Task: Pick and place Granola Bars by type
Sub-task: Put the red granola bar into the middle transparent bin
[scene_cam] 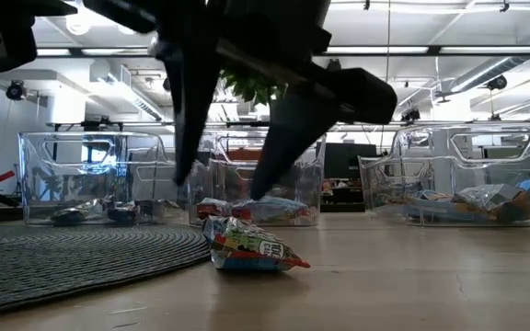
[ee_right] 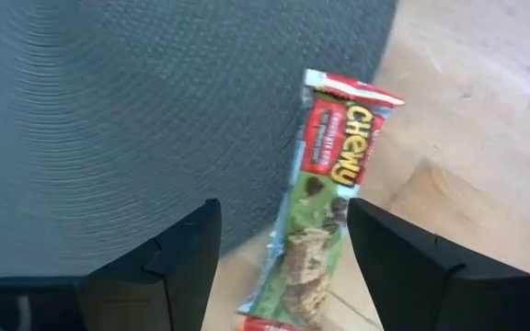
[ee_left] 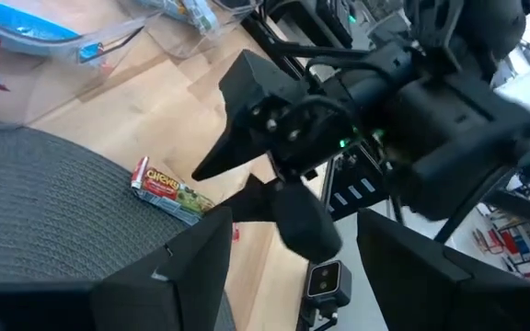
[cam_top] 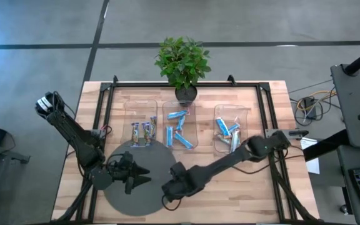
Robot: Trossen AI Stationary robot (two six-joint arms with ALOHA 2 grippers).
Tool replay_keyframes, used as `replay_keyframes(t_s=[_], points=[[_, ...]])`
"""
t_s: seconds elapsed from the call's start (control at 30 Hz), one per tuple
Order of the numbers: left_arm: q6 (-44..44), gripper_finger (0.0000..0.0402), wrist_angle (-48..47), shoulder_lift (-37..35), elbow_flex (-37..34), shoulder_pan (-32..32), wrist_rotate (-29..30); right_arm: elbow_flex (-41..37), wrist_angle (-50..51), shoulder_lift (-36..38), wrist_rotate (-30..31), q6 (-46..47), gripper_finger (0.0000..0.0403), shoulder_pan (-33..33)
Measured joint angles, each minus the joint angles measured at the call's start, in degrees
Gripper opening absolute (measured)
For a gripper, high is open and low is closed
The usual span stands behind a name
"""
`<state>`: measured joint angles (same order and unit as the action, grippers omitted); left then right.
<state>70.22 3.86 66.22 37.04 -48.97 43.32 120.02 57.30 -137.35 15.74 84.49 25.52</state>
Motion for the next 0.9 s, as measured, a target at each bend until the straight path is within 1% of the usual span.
replay_keyframes(t_s=[0.17, 0.3, 0.47, 0.6, 0.67, 0.73, 0.8, 0.9], points=[[0.73, 0.0216, 0.02, 0.00, 0.00, -0.02, -0.84, 3.17, 4.90, -3.69, -1.11, -0.67, 0.0227, -0.02], [0.79, 0.0216, -0.03, 0.00, 0.00, -0.02, -1.93, 2.25, 2.92, -4.27, -3.84, -4.24, 0.0214, -0.29], [0.79, 0.0216, -0.03, 0.00, 0.00, -0.04, -2.05, -0.10, 2.19, -4.07, -6.77, -6.53, 0.0171, -0.58], [0.53, 0.0216, -0.09, 0.00, 0.00, -0.04, -2.05, -0.39, 2.82, -3.32, -7.90, -7.86, 0.0118, -0.75], [0.37, 0.0216, -0.09, 0.00, 0.00, -0.03, -2.03, -0.58, 4.22, -2.11, -5.97, -7.86, 0.0091, -0.66], [0.34, 0.0216, -0.10, 0.00, 0.00, -0.02, -2.02, -0.56, 5.87, 0.15, -1.80, -6.00, 0.0068, -0.54], [0.15, 0.0216, -0.22, 0.00, 0.00, -0.02, -1.99, -0.14, 8.69, 3.28, 3.81, -3.53, 0.0053, -0.56], [0.11, 0.0216, -0.42, -0.02, 0.00, -0.02, -1.98, 0.36, 9.33, 8.28, 13.21, -2.65, 0.0049, -1.52]])
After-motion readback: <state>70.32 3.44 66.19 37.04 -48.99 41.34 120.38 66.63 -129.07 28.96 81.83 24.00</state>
